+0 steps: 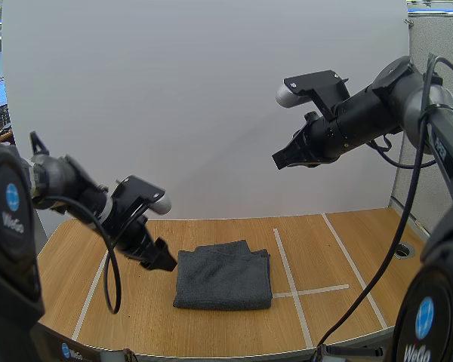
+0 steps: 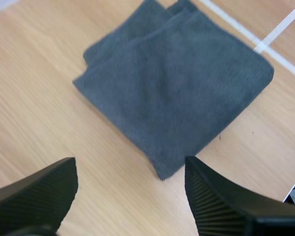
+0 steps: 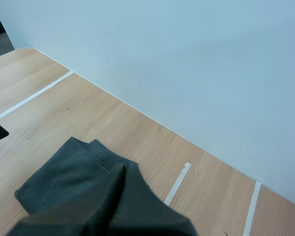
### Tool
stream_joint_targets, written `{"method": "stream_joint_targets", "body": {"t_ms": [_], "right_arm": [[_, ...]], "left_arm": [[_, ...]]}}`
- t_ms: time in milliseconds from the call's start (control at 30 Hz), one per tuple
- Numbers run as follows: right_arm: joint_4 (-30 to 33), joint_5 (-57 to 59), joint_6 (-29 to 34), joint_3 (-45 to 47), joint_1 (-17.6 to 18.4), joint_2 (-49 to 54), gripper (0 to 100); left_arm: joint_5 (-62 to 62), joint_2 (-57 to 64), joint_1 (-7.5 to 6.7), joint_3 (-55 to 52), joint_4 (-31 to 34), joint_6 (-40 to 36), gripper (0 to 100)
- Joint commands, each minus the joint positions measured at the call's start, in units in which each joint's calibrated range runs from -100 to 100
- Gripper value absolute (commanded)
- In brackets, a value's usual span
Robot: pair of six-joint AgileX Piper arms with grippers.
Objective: Fold the towel
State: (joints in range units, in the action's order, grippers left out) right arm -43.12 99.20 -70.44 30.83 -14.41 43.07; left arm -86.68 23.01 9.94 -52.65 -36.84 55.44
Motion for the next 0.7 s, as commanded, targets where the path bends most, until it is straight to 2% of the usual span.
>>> {"method": "stream_joint_targets", "body": {"t_ms": [0, 100, 400, 667], "right_arm": [[0.6, 0.8, 1.6, -0.4, -0.2, 2.6, 0], [0.6, 0.8, 2.4, -0.4, -0.2, 2.6, 0], [0.8, 0.8, 2.6, -0.4, -0.2, 2.6, 0], [1.9, 0.8, 2.6, -0.4, -0.2, 2.5, 0]], "left_arm": [[-2.4, -4.2, 5.50, -4.9, -4.7, 7.0, 100], [-5.0, -9.2, 6.44, -4.9, -7.0, 8.1, 100], [-11.0, -29.1, 6.45, -1.0, -11.9, 9.1, 100], [-13.3, -39.1, 6.45, 5.5, -16.0, 8.9, 100]]}}
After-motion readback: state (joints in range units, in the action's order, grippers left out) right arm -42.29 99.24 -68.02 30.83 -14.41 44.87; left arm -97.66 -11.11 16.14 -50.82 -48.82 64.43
